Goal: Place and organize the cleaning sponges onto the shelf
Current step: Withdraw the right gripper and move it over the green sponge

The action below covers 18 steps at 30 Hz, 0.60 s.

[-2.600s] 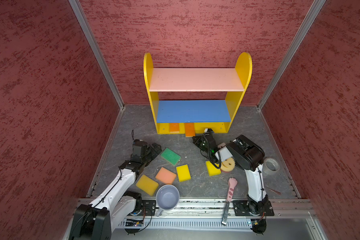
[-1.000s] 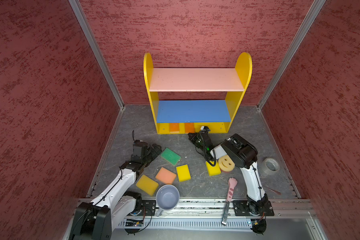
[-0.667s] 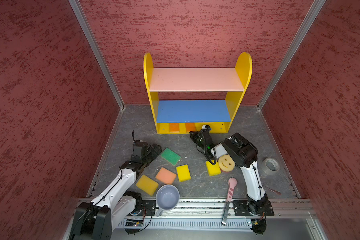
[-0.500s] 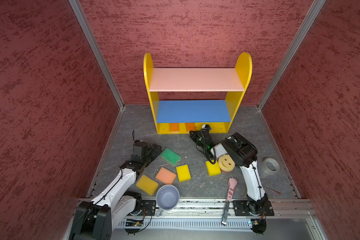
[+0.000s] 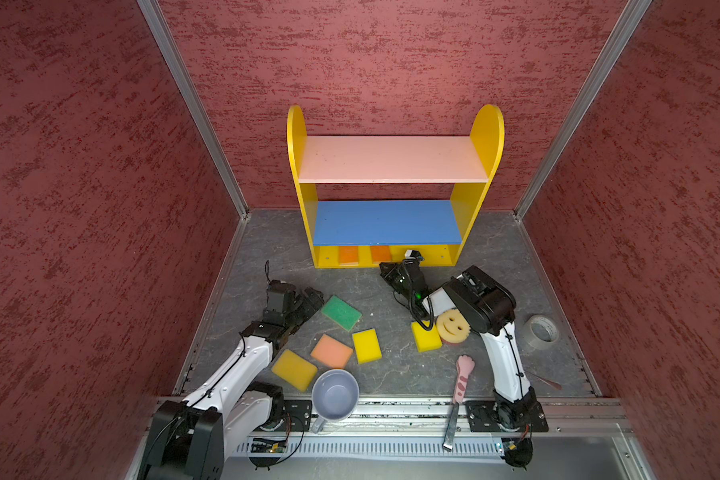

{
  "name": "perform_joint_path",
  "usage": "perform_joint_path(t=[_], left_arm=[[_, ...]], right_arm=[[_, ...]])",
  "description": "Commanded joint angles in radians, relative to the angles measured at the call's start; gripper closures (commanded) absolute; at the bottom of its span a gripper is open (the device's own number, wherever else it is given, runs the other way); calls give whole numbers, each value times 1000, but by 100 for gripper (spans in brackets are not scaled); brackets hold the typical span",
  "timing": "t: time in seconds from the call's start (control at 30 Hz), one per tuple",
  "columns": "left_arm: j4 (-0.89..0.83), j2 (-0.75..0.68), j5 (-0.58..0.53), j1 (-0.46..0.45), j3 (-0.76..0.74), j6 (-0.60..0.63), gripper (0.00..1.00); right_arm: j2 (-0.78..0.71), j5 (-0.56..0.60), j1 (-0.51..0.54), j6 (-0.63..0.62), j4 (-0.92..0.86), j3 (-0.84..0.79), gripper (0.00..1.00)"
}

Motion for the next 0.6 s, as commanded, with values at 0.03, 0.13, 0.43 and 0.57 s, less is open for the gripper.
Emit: perform_joint_path(t=[0.03,0.13,0.43,0.57], left_arm=[[-19,-34,-1,4,25,15,2],[-41,-68,-4,2,28,20,3],[-164,-115,17,-5,36,79,15],[-182,-79,28,-5,32,105,17]], right_arm=[[-107,12,30,-79,-123,-121,100],[-206,22,62,-138,-159,-183,99],[-438,-3,164,-474,-522,-205,78],[-438,-26,213,-627,-681,-135,68]])
